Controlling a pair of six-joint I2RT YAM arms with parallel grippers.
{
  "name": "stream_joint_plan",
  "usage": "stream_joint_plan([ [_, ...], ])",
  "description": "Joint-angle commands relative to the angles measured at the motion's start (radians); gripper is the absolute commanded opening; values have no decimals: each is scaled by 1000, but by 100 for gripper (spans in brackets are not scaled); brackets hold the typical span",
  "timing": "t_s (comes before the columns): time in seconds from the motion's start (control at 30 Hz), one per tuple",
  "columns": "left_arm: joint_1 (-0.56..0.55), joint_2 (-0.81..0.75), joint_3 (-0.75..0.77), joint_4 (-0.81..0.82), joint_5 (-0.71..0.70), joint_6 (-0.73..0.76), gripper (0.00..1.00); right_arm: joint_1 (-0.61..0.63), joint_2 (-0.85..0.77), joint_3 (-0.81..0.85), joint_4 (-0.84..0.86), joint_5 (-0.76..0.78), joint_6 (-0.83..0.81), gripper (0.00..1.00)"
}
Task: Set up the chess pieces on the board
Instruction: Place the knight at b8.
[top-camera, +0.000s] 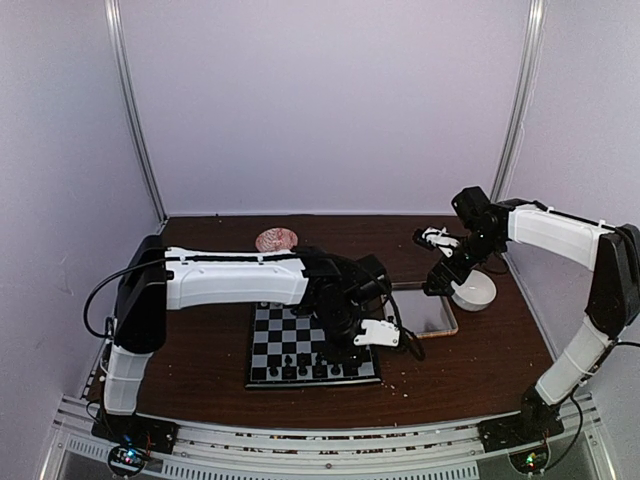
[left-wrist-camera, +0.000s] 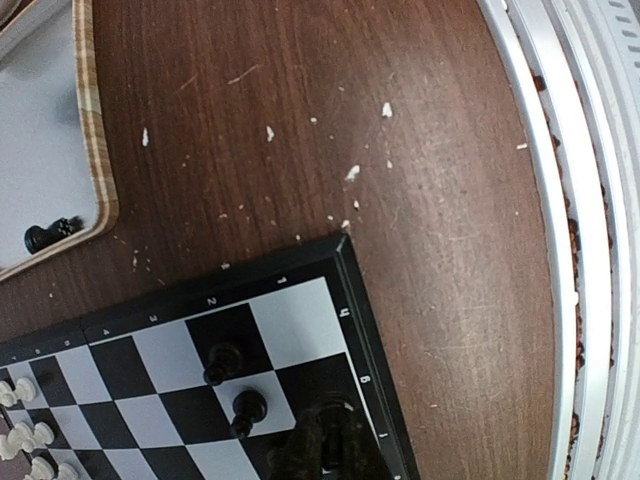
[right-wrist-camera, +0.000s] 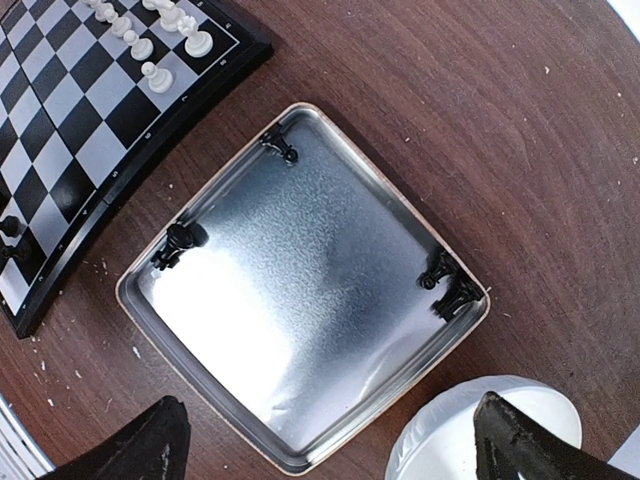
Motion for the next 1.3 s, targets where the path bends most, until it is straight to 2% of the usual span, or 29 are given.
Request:
stream_joint_plan([
  [0.0,-5,14,-16,-18,5,16,0,-2,13,5,-14,-4,-11,100],
  [1.27,12,53,2,24,-30,-41,0,-2,45,16,-38,-18,-16,99],
])
